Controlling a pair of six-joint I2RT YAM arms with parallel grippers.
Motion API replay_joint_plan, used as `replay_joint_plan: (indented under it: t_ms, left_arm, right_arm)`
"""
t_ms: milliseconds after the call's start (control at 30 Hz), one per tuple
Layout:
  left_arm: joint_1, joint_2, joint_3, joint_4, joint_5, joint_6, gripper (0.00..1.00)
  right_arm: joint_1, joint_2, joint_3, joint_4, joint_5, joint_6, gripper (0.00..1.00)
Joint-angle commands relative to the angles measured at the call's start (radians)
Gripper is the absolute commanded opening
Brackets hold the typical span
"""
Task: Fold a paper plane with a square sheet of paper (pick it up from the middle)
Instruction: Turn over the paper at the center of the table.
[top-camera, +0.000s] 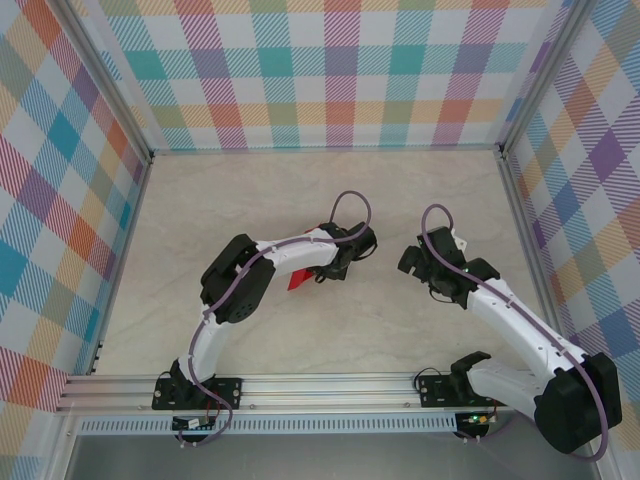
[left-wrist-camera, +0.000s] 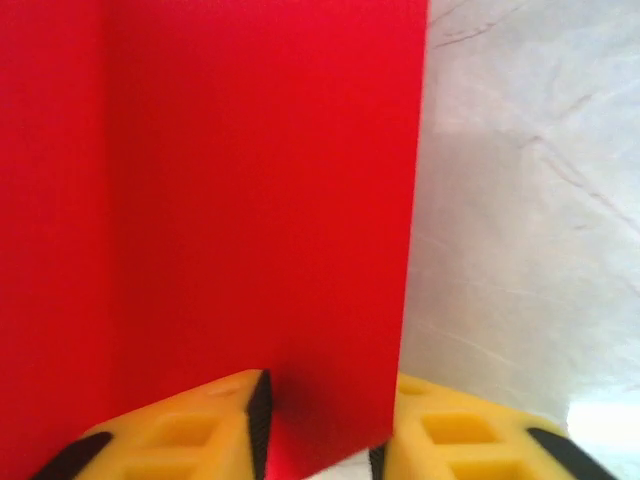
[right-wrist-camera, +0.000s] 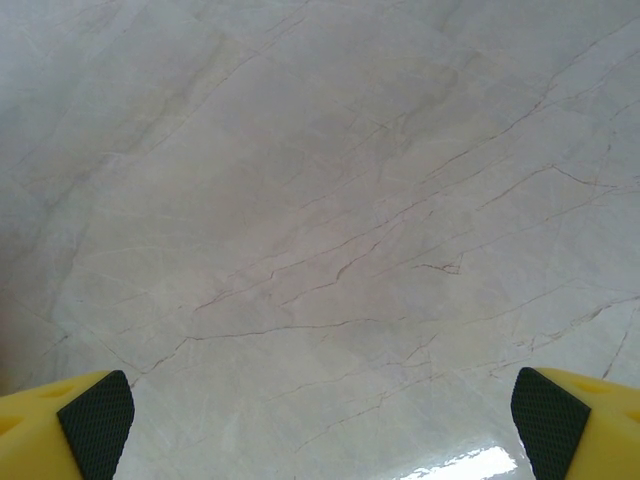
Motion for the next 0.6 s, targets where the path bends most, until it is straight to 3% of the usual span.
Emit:
replay_joint_plan:
  t_ms: [0, 133, 333, 567]
  left_arm:
    - [-0.021, -0.149, -0.017, 0.072, 0.16, 0.028, 0.42]
    - [-0.004, -0.306, -0.098, 0.169, 0.306, 0.033, 0.58]
    - [0.089, -0.532, -0.276, 0.294, 0.456, -0.012, 0.72]
    - [0.225, -0.728, -0.491, 0.329, 0.404, -0.065, 0.91]
  right_arm:
    - [-0.009, -0.02, -0.003, -0.016, -0.012, -0.003, 1.0]
    - [-0.011, -0.018, 0.002, 0.022, -0.082, -0.045, 1.0]
    - [-0.012, 0.046, 0.018, 0.127, -0.298, -0.12, 1.0]
    - [0.016, 0.217, 0.068, 0.321, -0.601, -0.118, 0.96]
